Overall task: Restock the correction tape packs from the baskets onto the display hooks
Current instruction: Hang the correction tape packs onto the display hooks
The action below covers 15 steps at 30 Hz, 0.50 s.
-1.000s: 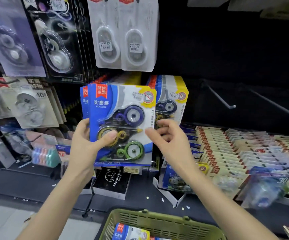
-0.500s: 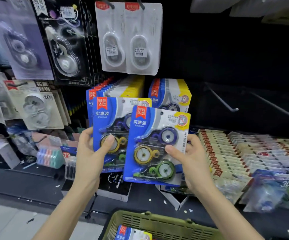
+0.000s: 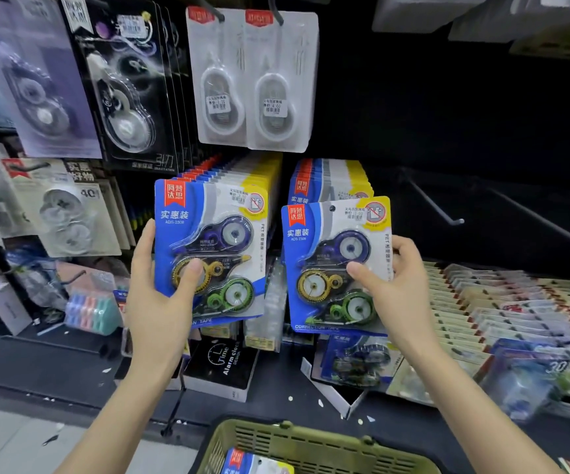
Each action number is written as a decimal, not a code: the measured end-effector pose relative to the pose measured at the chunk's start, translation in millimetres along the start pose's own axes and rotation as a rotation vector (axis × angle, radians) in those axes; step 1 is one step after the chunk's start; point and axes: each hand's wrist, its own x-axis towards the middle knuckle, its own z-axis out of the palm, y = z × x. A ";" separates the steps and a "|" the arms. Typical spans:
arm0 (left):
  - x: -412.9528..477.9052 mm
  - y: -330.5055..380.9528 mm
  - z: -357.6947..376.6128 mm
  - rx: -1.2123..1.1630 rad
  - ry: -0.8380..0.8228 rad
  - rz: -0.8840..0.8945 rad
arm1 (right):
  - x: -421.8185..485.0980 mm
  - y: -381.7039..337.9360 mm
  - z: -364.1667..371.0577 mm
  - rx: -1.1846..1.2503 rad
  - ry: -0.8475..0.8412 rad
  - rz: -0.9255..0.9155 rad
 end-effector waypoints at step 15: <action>0.6 -0.9 4.7 -0.014 -0.031 0.015 | -1.8 2.9 10.6 -0.154 0.137 -0.079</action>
